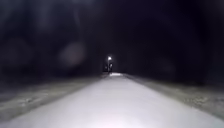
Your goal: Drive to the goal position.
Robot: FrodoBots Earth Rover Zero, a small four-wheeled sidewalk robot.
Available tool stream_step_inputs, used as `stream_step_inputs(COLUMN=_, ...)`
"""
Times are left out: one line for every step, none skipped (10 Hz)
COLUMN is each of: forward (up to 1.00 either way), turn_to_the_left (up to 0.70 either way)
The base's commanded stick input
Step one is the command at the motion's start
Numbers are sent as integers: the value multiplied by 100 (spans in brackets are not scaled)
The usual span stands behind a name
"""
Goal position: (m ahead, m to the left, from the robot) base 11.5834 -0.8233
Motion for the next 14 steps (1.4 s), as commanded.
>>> stream_step_inputs(forward=70, turn_to_the_left=0)
stream_step_inputs(forward=70, turn_to_the_left=0)
stream_step_inputs(forward=70, turn_to_the_left=0)
stream_step_inputs(forward=70, turn_to_the_left=0)
stream_step_inputs(forward=70, turn_to_the_left=0)
stream_step_inputs(forward=70, turn_to_the_left=0)
stream_step_inputs(forward=70, turn_to_the_left=0)
stream_step_inputs(forward=70, turn_to_the_left=0)
stream_step_inputs(forward=70, turn_to_the_left=0)
stream_step_inputs(forward=70, turn_to_the_left=0)
stream_step_inputs(forward=70, turn_to_the_left=0)
stream_step_inputs(forward=70, turn_to_the_left=0)
stream_step_inputs(forward=70, turn_to_the_left=0)
stream_step_inputs(forward=70, turn_to_the_left=0)
